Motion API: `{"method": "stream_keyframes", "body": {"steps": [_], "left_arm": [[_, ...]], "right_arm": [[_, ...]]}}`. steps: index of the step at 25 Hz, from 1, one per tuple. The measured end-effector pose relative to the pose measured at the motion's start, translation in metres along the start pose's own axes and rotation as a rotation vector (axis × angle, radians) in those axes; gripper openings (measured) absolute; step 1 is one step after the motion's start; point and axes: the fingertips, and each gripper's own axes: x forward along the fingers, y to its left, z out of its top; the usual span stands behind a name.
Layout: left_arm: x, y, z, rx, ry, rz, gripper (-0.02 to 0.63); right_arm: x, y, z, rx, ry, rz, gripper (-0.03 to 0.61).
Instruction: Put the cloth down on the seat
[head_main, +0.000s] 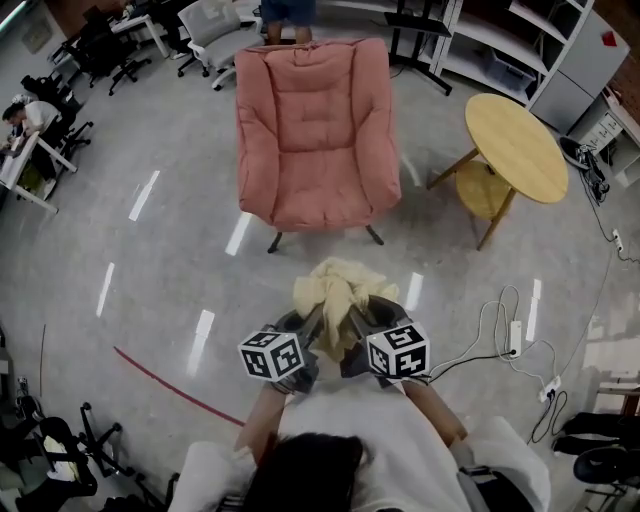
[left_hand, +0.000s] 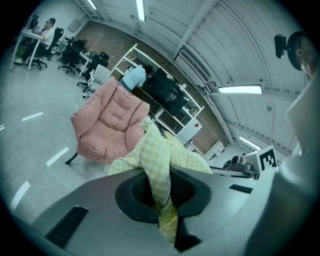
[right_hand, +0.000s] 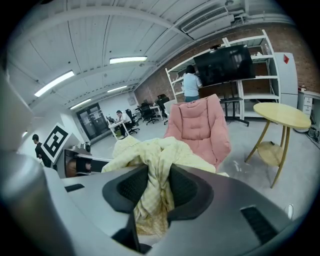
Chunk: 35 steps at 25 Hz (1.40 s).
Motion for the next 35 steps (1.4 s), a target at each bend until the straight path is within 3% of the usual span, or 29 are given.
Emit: {"method": "stream_keyframes", "body": {"steps": [16,35], "left_arm": [[0.099,-0.011,0.050,-0.023,-0.047,0.035,0.048],[0.117,-0.002,0.068,-0.025,-0.054,0.069,0.048]], "right_arm": [[0.027,-0.094,0.057,-0.066,0.019,0.047,0.147],[0.045,-0.109,0.073,-0.073,0.024,0.078,0.146]]}}
